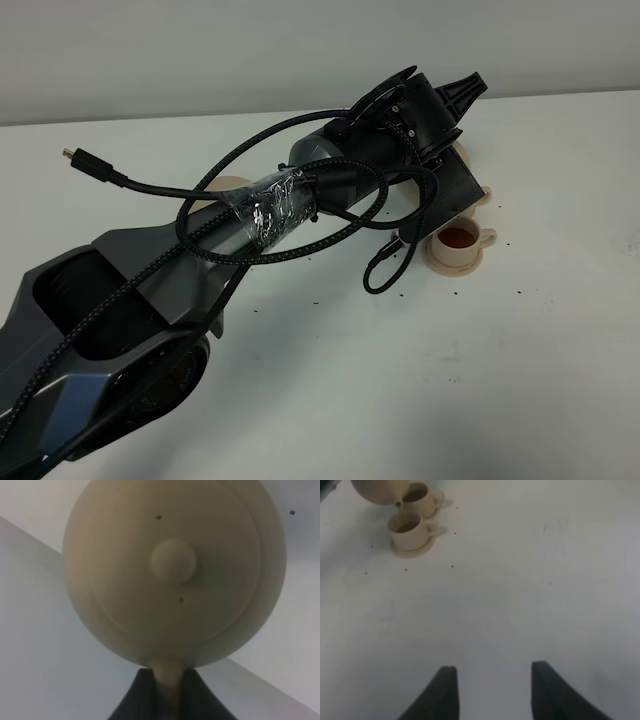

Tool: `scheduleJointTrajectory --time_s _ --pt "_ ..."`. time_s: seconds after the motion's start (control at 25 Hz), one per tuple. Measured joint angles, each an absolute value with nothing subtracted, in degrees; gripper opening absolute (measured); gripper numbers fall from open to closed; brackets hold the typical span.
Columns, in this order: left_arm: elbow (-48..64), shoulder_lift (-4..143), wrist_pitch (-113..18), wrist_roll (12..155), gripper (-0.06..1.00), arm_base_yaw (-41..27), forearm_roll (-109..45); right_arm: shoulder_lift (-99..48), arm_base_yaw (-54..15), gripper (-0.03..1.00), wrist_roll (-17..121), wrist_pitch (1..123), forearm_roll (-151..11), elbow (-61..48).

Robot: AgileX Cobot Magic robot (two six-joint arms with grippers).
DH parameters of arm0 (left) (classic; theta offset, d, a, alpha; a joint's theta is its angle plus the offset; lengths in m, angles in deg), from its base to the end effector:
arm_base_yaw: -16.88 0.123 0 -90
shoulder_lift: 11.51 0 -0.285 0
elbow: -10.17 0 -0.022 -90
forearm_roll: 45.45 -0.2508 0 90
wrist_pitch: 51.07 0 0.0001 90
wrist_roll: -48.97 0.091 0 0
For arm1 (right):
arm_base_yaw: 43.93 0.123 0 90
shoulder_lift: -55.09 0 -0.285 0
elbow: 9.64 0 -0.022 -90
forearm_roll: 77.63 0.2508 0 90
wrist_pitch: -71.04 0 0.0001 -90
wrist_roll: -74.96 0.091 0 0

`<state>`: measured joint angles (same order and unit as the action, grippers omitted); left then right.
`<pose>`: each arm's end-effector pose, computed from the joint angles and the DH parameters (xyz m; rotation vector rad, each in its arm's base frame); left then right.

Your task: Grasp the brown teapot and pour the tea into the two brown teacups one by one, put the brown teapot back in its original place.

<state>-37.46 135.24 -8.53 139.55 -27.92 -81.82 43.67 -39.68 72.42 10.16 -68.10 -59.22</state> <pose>0.4144 -0.3600 0.2016 2.5039 0.5758 1.0580 0.0050 0.0136 0.2731 -0.1255 2.1189 0.2200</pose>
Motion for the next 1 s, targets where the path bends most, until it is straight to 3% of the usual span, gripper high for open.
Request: scheduleJointTrajectory --time_s 1.0 --pt "-37.5 135.2 -8.5 140.0 0.12 -27.9 -81.8 43.7 -39.7 0.35 72.4 10.2 -68.1 -59.2"
